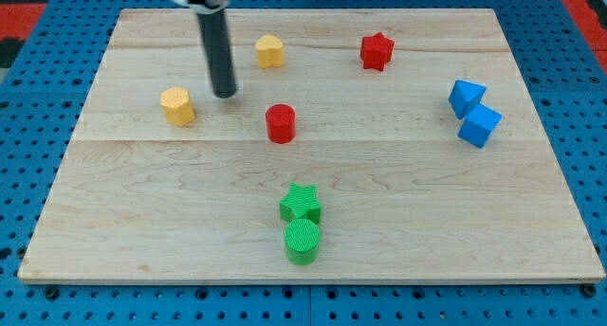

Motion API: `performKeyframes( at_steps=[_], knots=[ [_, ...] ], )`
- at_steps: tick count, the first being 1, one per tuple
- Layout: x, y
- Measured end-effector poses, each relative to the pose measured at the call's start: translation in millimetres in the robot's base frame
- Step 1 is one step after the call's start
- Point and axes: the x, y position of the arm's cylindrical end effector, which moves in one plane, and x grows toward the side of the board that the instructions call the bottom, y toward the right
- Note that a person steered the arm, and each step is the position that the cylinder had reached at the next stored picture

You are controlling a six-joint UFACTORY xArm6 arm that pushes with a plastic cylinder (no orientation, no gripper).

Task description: Place yellow hexagon parallel to the red circle

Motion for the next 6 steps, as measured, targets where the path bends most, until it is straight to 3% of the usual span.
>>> performKeyframes(
  at_steps=[2,3,4,6],
  knots=[
    [48,-97],
    [31,-65],
    [20,24],
    [43,111]
  ],
)
